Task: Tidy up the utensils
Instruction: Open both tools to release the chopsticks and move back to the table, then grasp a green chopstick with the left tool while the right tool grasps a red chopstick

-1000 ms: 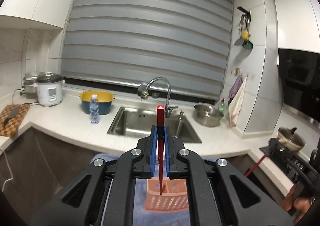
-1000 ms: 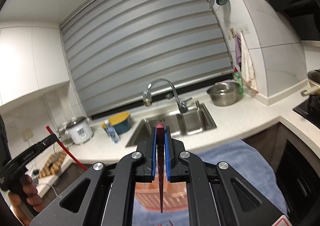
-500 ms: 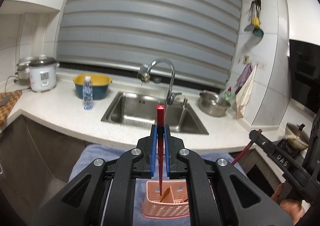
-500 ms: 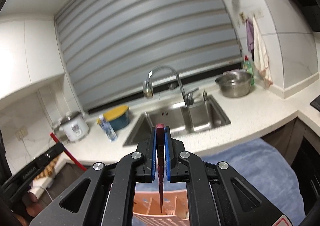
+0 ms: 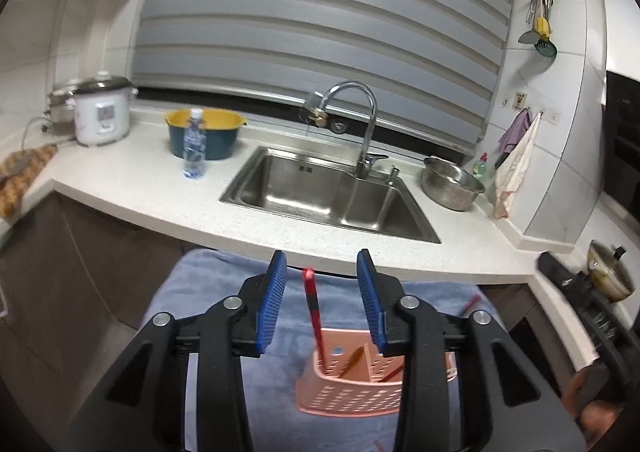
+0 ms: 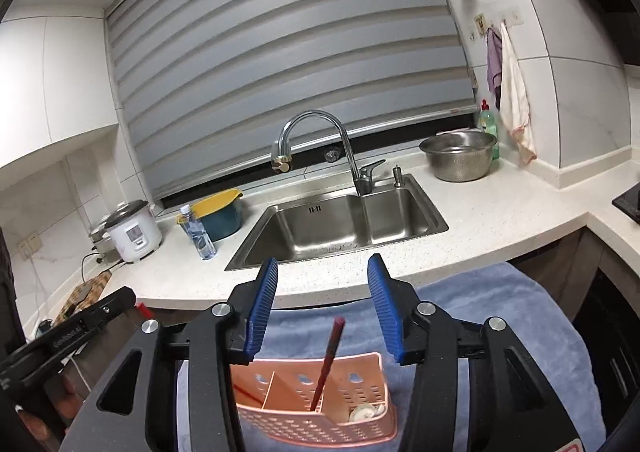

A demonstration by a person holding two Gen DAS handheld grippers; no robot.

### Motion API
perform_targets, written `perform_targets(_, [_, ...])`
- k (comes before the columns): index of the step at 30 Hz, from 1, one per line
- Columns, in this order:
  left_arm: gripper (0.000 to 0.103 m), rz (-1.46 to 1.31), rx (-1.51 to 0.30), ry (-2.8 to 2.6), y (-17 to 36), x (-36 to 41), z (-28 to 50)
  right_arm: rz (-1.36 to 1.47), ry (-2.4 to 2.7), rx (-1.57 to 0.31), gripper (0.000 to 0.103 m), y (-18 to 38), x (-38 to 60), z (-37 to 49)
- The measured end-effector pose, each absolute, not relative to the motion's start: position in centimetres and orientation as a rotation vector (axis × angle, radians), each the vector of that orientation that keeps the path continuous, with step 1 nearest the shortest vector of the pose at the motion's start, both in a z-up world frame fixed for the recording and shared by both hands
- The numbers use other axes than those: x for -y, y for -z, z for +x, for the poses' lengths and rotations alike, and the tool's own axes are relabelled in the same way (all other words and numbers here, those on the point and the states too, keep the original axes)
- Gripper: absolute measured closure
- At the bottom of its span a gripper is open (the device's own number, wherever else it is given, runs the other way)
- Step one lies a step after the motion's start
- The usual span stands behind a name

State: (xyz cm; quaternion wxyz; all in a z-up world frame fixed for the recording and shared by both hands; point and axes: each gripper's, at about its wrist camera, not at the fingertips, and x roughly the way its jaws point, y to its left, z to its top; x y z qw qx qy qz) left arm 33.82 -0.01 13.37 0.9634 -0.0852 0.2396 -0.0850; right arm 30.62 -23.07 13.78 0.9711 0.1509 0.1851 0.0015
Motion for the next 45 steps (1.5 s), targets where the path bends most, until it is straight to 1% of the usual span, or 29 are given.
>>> perform_targets(2, [0.067,-0.149,-0.482,0.161,-13.5,-0.3,32.8,0.310,-0.011,-0.370,0.056,-14.1,23.4,28.9])
perform_targets(4, [0.059,-0.133,-0.486,0.160,-13.4,-0.7,31.0,0.304,-0.009,-0.380,0.056,-13.9,23.8,26.9])
perform_targets(5, [0.054,-0.128,-0.489,0.158,-13.2,-0.9,30.2,0.298,-0.006,-0.386,0.056,-13.6,24.0,25.7])
perform_targets(6, [0.052,-0.122,-0.492,0.160,-12.9,-1.2,29.1,0.294,-0.006,-0.392,0.056,-13.2,24.2,24.9])
perform_targets(11, [0.051,-0.098,-0.556,0.148,-10.0,-2.8,24.4,0.214,0.021,-0.500,0.056,-8.8,24.5,18.6])
perform_targets(16, [0.049,-0.113,-0.656,0.156,-5.4,-4.0,19.6,0.211,0.045,-0.640,0.056,-3.1,25.1,12.9])
perform_targets(20, [0.049,-0.114,-0.750,0.162,-1.4,-3.7,16.4,0.212,0.074,-0.725,0.056,0.7,25.4,9.3])
perform_targets(25, [0.049,-0.116,-0.842,0.177,2.3,-3.0,13.1,0.202,0.094,-0.787,0.057,4.0,24.8,6.5])
perform_targets(36, [0.049,-0.059,-0.970,0.250,7.3,-0.3,8.1,0.225,0.072,-0.841,0.057,6.7,23.3,3.7])
perform_targets(45, [0.049,-0.038,-1.015,0.266,9.1,0.9,8.0,0.233,0.069,-0.863,0.057,7.6,23.1,3.1])
